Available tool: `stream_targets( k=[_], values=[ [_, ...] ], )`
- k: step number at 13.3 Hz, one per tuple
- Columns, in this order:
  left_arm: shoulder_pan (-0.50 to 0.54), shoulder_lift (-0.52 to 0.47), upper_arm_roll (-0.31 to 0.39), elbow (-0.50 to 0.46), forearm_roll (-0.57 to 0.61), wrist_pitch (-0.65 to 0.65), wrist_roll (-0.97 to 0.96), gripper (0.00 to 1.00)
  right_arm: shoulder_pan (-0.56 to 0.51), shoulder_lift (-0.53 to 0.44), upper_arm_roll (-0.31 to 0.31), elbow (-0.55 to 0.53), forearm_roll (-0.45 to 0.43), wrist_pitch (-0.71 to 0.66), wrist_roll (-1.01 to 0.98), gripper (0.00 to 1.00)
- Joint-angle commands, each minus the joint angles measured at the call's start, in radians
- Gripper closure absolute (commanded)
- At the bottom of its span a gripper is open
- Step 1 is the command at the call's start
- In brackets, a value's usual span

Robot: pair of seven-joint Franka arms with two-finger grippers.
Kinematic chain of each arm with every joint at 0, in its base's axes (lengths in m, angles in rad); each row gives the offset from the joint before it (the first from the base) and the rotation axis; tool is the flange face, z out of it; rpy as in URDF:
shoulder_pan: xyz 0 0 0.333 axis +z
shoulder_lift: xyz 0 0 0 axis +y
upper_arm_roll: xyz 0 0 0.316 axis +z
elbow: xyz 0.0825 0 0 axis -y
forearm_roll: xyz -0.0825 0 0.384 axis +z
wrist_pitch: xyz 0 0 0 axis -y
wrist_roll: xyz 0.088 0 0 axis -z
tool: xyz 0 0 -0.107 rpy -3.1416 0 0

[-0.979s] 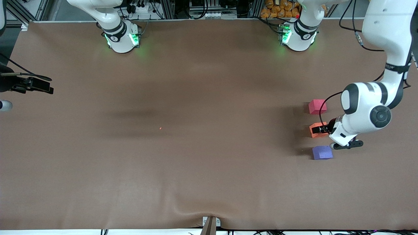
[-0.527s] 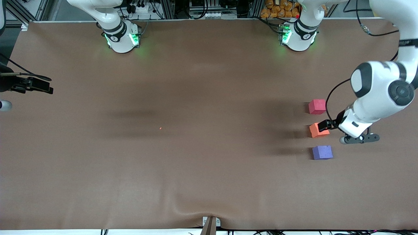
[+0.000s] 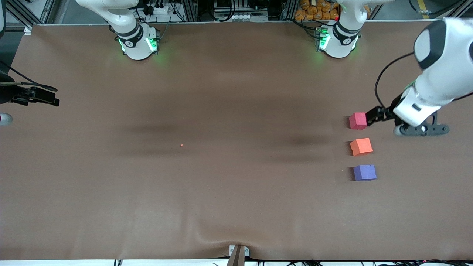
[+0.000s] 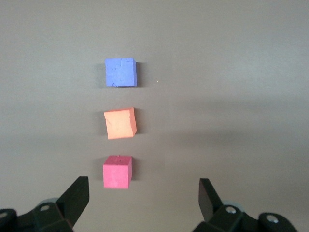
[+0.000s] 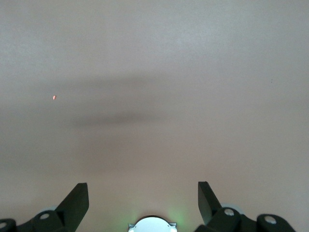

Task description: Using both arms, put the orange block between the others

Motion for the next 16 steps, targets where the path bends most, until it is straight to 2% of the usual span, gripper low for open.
stream_targets(
  k=[1, 7, 12, 16],
  values=[
    [0.011, 0.011, -0.008, 0.12, 0.018, -0.132, 0.108, 0.0, -0.01, -0.01, 0.008, 0.009, -0.003, -0.014, -0.006, 0.0],
    [0.013, 0.008, -0.001, 0.277, 0.018, -0.324, 0.163, 0.0, -0.01, -0.01, 0.008, 0.009, -0.002, -0.014, -0.006, 0.0],
    [0.014, 0.014, 0.004, 0.337, 0.018, -0.372, 0.163, 0.0, -0.012, -0.01, 0.006, 0.009, -0.002, -0.014, -0.006, 0.0],
    [0.014, 0.014, 0.004, 0.34, 0.007, -0.373, 0.161, 0.0, -0.012, -0.012, 0.004, 0.04, 0.0, -0.045, -0.006, 0.0]
  ],
)
